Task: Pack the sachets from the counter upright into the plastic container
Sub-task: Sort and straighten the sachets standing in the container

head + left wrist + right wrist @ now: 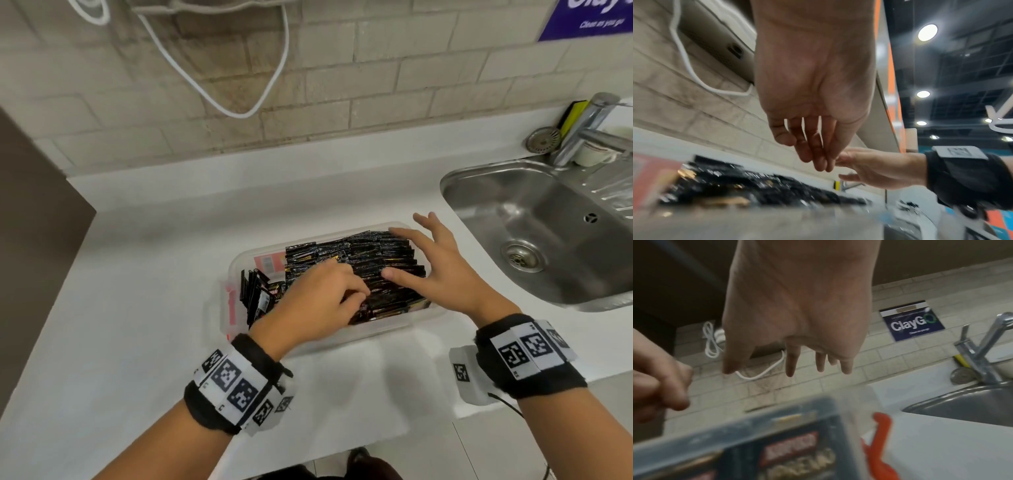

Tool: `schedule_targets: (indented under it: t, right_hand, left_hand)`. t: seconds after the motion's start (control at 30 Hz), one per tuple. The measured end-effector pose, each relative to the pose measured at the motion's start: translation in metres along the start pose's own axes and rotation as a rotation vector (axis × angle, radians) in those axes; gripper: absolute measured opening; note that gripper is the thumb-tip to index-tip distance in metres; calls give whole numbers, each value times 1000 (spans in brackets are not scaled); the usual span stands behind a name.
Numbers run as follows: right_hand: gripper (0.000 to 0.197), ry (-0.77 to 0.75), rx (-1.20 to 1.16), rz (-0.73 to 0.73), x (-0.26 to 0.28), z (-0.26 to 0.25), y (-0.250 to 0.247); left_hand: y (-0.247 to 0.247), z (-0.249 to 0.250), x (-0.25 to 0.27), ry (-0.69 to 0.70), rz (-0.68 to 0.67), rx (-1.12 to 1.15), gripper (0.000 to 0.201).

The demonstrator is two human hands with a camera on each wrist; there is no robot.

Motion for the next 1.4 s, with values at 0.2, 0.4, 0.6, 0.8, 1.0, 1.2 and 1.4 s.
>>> schedule_targets:
  t: [0.2, 0.4, 0.6, 0.8, 1.0, 1.2, 1.4]
  right_hand:
    - [72, -207, 141, -123, -16, -61, 43]
    - [77, -144, 480, -274, -33, -66, 98]
    - [80, -146, 625, -279, -36, -57, 109]
    - [80, -154, 613, -245, -34, -55, 109]
    - [81, -149, 607, -239, -35, -55, 109]
    - [82, -159, 590, -230, -35, -55, 109]
    - [75, -244, 458, -127, -32, -72, 95]
  left_hand:
    - [-53, -82, 36, -276, 54, -199, 23]
    - [-20, -108, 34, -342, -314, -547, 54]
    - [0, -115, 35, -403, -370, -732, 62]
    - [-7, -115, 25, -461, -377, -692, 54]
    - [-2, -113, 21, -537, -434, -266, 72]
    - [-35, -115, 25, -498, -258, 15, 48]
    - [-94, -99, 38, -340, 24, 148, 46]
Point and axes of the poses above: each hand's wrist, its own x-axis away from the middle knuckle, its own y-axis out of the palm, z = x × y, the point moved 6 cm from there along -x, towards the middle knuckle, and after that the axes turned 8 degrees about -z, right-handed, at the moved point
